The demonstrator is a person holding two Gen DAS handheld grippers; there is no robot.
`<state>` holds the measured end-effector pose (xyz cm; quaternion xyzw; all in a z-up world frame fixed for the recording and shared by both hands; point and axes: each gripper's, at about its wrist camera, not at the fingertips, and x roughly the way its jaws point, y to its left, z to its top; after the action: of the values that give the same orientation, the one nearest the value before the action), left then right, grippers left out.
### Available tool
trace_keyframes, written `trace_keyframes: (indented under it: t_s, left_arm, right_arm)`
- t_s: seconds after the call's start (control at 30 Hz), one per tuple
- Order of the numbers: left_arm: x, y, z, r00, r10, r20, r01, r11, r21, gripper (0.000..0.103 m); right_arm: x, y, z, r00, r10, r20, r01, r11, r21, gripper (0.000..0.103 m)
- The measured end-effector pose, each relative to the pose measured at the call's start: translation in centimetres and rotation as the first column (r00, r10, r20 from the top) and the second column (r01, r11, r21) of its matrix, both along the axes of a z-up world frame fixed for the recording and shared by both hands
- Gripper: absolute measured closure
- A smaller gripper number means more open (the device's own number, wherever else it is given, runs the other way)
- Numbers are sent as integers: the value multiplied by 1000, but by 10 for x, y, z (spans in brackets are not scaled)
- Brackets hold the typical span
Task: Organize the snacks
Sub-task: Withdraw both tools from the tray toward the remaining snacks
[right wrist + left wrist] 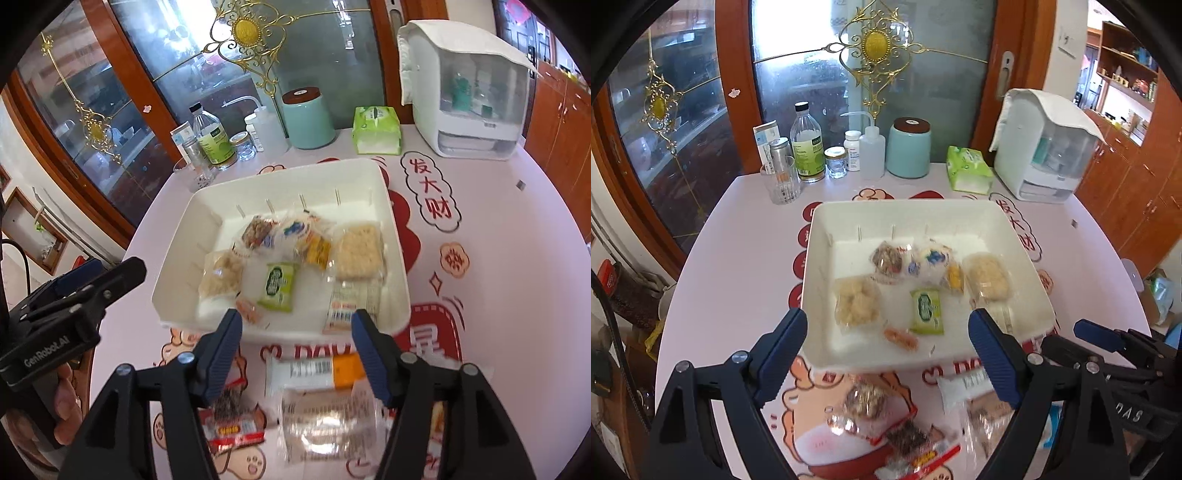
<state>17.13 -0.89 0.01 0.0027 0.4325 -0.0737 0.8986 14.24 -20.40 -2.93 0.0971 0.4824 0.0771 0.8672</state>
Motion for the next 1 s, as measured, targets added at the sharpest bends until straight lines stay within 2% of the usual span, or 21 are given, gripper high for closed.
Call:
trace_keyframes:
  t_s: [0.23, 0.53, 0.8, 1.0]
  left_arm:
    - [-43, 5, -15, 998, -59, -27, 60, 998, 14, 14]
    - [-70, 10, -70, 986, -54, -159, 51, 998, -22, 14]
    - [-70, 9, -119, 969, -8, -248, 7, 1000, -5, 14]
    - [-57, 11, -145, 948, 43, -314, -57, 998, -36, 14]
  right_arm:
    - [-41, -9, -6, 999, -35, -19, 36, 999, 22, 36]
    - [-73, -13, -34, 997, -58, -57, 57, 998, -20, 34]
    - [-74, 5, -85, 991, -14, -132, -2, 992, -124, 27]
    - [-68, 21, -113, 984, 48, -170, -87, 969, -230, 21]
